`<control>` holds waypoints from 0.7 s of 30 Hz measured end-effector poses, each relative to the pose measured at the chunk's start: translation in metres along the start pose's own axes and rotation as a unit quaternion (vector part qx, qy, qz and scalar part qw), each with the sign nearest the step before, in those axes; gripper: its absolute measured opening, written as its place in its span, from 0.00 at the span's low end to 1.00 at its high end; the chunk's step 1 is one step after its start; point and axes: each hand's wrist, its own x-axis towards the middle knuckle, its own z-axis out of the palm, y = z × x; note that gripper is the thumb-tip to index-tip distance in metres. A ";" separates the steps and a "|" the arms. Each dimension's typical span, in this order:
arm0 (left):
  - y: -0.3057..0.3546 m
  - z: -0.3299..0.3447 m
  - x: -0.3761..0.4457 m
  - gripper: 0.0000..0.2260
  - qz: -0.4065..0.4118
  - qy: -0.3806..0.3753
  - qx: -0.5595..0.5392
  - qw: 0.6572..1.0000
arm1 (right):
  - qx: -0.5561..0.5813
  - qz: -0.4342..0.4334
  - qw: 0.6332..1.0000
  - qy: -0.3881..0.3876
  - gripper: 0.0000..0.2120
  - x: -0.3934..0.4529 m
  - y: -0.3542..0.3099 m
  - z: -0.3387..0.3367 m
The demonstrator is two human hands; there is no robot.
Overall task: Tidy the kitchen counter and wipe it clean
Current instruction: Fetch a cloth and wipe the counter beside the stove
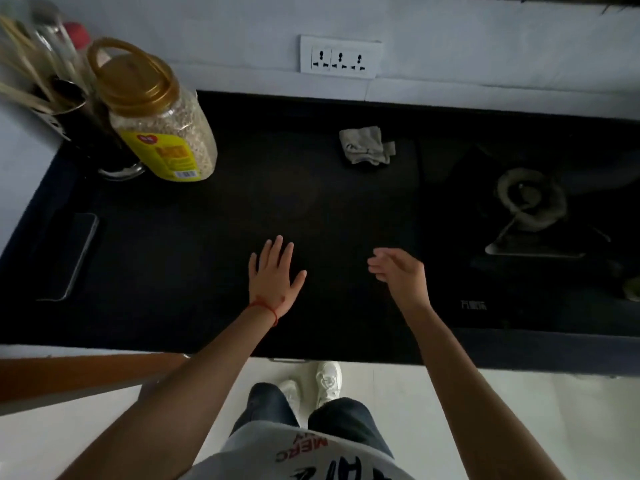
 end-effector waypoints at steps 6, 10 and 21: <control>-0.003 0.008 0.012 0.29 0.023 0.014 0.045 0.999 | -0.111 -0.037 0.992 0.053 0.13 0.099 -0.038 0.002; -0.003 0.011 0.014 0.28 0.019 0.042 0.064 0.997 | -0.233 -0.117 0.964 0.049 0.19 0.158 -0.052 0.017; -0.006 0.016 0.018 0.26 0.009 0.049 0.071 0.996 | -0.526 -0.302 0.794 -0.035 0.29 0.249 -0.076 0.049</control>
